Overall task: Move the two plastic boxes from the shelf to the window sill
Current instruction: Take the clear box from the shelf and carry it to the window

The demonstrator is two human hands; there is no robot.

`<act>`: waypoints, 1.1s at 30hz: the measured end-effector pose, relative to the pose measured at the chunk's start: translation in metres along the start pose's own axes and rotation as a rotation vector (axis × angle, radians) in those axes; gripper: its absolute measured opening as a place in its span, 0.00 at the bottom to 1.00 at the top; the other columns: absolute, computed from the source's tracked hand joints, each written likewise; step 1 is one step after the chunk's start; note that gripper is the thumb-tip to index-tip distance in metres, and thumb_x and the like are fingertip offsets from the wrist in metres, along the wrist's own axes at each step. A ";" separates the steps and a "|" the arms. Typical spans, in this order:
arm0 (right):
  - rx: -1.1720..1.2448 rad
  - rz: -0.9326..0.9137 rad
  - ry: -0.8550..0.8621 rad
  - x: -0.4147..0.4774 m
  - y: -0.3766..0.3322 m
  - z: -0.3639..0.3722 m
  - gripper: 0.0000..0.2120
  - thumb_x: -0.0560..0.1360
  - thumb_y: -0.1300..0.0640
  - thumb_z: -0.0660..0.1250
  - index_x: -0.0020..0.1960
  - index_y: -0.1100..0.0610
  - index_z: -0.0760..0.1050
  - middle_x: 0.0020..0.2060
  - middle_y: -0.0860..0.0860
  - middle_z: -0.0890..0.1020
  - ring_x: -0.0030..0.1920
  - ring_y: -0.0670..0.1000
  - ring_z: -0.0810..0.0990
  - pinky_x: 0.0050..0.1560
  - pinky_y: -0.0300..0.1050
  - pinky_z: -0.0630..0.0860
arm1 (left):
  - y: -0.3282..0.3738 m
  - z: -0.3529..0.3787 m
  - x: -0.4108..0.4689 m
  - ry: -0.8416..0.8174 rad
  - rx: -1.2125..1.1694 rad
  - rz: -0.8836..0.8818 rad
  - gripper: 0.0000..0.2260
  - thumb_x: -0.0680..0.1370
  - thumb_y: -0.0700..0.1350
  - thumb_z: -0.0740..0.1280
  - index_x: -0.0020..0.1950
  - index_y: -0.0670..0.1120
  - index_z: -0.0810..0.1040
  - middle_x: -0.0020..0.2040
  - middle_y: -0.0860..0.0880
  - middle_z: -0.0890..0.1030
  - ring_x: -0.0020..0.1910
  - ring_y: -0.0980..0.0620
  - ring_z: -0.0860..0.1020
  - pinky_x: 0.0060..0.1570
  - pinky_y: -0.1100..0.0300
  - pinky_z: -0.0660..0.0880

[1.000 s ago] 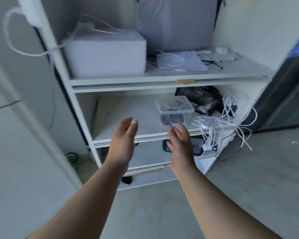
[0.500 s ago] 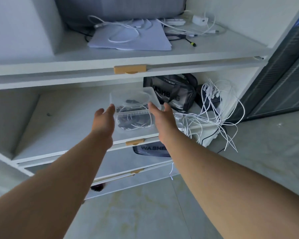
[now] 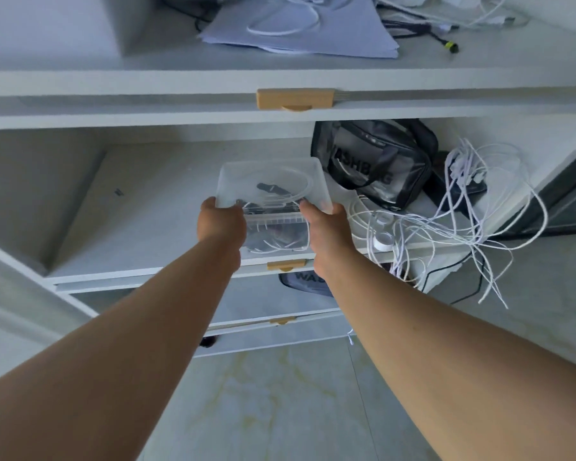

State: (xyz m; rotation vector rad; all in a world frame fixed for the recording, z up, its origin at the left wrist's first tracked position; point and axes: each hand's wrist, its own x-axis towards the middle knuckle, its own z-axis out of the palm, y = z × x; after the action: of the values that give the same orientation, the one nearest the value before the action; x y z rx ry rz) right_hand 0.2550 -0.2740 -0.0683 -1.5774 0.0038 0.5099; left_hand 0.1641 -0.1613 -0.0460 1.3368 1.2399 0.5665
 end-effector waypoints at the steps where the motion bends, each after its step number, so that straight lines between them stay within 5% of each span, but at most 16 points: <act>1: 0.010 -0.008 -0.015 -0.009 0.001 0.005 0.14 0.74 0.54 0.69 0.58 0.55 0.73 0.47 0.50 0.80 0.42 0.48 0.77 0.36 0.39 0.71 | -0.003 -0.008 -0.004 0.030 -0.004 0.001 0.18 0.78 0.42 0.60 0.67 0.44 0.75 0.57 0.38 0.82 0.33 0.49 0.70 0.32 0.56 0.74; 5: 0.029 -0.060 -0.078 -0.063 0.004 0.036 0.18 0.72 0.55 0.69 0.61 0.57 0.76 0.51 0.53 0.83 0.43 0.48 0.80 0.35 0.35 0.74 | -0.013 -0.065 -0.027 0.108 -0.065 -0.013 0.17 0.79 0.40 0.59 0.66 0.47 0.74 0.41 0.50 0.75 0.34 0.51 0.70 0.30 0.60 0.65; 8: 0.026 -0.053 -0.150 -0.114 0.010 0.067 0.20 0.70 0.52 0.70 0.61 0.55 0.76 0.54 0.55 0.84 0.48 0.52 0.82 0.41 0.42 0.74 | -0.019 -0.126 -0.050 0.171 -0.108 0.022 0.18 0.78 0.41 0.58 0.67 0.52 0.73 0.41 0.53 0.75 0.35 0.50 0.71 0.32 0.60 0.68; 19: 0.022 0.003 -0.469 -0.364 0.078 0.235 0.18 0.68 0.51 0.70 0.58 0.50 0.76 0.49 0.48 0.83 0.46 0.48 0.81 0.46 0.45 0.74 | -0.089 -0.432 -0.133 0.498 -0.266 0.024 0.15 0.76 0.35 0.58 0.58 0.49 0.75 0.40 0.51 0.76 0.34 0.52 0.71 0.32 0.60 0.67; 24: 0.000 0.129 -0.666 -0.471 0.121 0.328 0.09 0.73 0.55 0.71 0.51 0.45 0.75 0.47 0.40 0.81 0.46 0.40 0.78 0.53 0.47 0.75 | -0.120 -0.571 -0.167 0.669 -0.323 -0.066 0.25 0.81 0.37 0.57 0.78 0.51 0.66 0.60 0.49 0.74 0.54 0.45 0.76 0.54 0.54 0.73; 27: -0.056 0.184 -0.806 -0.517 0.149 0.384 0.08 0.74 0.55 0.71 0.49 0.45 0.75 0.44 0.43 0.80 0.43 0.42 0.78 0.56 0.50 0.75 | -0.146 -0.643 -0.168 0.788 -0.390 -0.097 0.24 0.79 0.36 0.57 0.73 0.53 0.70 0.60 0.47 0.78 0.54 0.45 0.78 0.56 0.50 0.77; 30: -0.097 0.204 -0.958 -0.560 0.176 0.446 0.08 0.74 0.56 0.69 0.50 0.46 0.75 0.46 0.44 0.82 0.44 0.42 0.81 0.45 0.44 0.78 | -0.174 -0.709 -0.162 0.927 -0.463 -0.130 0.25 0.79 0.36 0.57 0.74 0.52 0.69 0.55 0.49 0.78 0.47 0.49 0.78 0.49 0.55 0.77; 33: -0.131 0.196 -1.098 -0.592 0.204 0.504 0.11 0.73 0.56 0.70 0.53 0.46 0.76 0.52 0.49 0.83 0.51 0.49 0.83 0.49 0.46 0.78 | -0.199 -0.763 -0.153 1.046 -0.533 -0.171 0.24 0.80 0.37 0.58 0.75 0.52 0.67 0.57 0.49 0.78 0.44 0.53 0.77 0.41 0.58 0.75</act>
State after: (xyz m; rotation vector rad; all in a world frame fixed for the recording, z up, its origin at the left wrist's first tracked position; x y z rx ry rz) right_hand -0.4984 0.0059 -0.0635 -1.2472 -0.7215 1.4938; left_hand -0.6287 -0.0349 -0.0135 0.4258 1.8107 1.4521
